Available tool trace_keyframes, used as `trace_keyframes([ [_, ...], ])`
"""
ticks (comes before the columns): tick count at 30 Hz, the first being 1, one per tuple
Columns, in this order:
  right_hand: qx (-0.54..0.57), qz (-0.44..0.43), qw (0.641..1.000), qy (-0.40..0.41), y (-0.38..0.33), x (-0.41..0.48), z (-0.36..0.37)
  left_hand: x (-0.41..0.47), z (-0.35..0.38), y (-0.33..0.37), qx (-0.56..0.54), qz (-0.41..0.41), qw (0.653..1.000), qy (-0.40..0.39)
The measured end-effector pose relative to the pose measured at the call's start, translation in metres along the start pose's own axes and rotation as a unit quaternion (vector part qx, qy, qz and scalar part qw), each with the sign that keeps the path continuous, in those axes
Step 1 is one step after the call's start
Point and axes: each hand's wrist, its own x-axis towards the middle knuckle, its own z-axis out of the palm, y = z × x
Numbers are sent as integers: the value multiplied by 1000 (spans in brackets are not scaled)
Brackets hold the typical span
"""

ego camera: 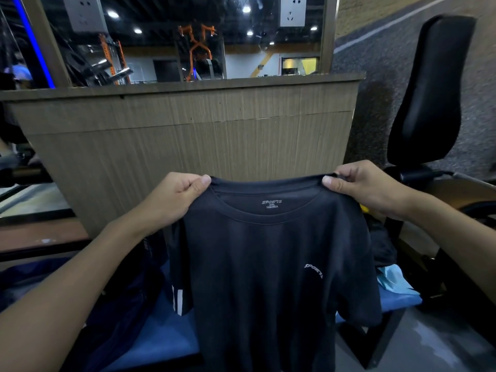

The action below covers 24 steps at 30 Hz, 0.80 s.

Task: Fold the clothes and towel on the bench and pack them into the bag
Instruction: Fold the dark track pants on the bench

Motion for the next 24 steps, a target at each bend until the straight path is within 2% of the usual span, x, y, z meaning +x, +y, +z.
trace_keyframes([
  [5, 35, 26, 999, -8, 1, 0, 0, 2, 0, 3, 41, 19, 999, 30],
  [13, 144, 87, 977, -132, 3, -6, -17, 7, 6, -1, 56, 32, 997, 51],
  [20, 127, 51, 989, -52, 10, -5, -12, 8, 6, 5, 61, 69, 994, 60],
  [24, 59, 38, 997, -21, 9, -1, -9, 13, 10, 3, 88, 23, 994, 60],
])
